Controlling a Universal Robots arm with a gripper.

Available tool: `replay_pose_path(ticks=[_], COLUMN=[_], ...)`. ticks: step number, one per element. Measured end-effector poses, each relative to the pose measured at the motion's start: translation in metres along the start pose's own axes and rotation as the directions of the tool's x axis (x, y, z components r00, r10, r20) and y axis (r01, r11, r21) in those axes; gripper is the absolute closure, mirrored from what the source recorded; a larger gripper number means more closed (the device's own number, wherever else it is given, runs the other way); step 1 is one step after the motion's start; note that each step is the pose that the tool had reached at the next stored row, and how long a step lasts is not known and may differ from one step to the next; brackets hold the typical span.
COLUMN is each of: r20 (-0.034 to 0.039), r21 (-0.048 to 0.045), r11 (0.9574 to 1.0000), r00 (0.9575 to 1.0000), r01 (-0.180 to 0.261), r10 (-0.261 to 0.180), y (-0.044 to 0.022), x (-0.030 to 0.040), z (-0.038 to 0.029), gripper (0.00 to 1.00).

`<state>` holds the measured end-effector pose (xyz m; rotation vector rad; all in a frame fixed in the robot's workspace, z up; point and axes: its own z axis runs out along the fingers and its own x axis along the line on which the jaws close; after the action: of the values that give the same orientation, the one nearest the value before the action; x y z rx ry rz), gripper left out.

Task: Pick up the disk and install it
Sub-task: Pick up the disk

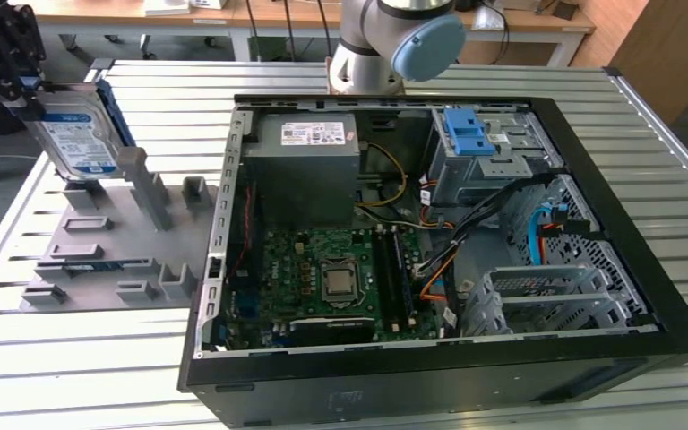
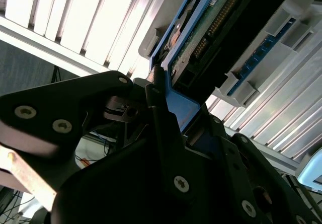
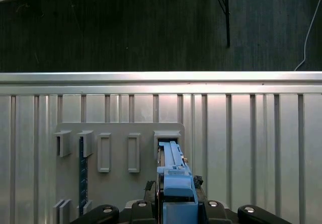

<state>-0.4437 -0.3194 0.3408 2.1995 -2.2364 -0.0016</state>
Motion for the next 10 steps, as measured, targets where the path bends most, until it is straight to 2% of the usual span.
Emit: replay_pose_path(ticks=[10], r20=[0.0], r21=[0.0], r11=[1.0], r00=[1.0], r01=[0.0], r10=[0.0], y=[0.0], x=[0.0], z=[-0.0042], gripper=[0.64])
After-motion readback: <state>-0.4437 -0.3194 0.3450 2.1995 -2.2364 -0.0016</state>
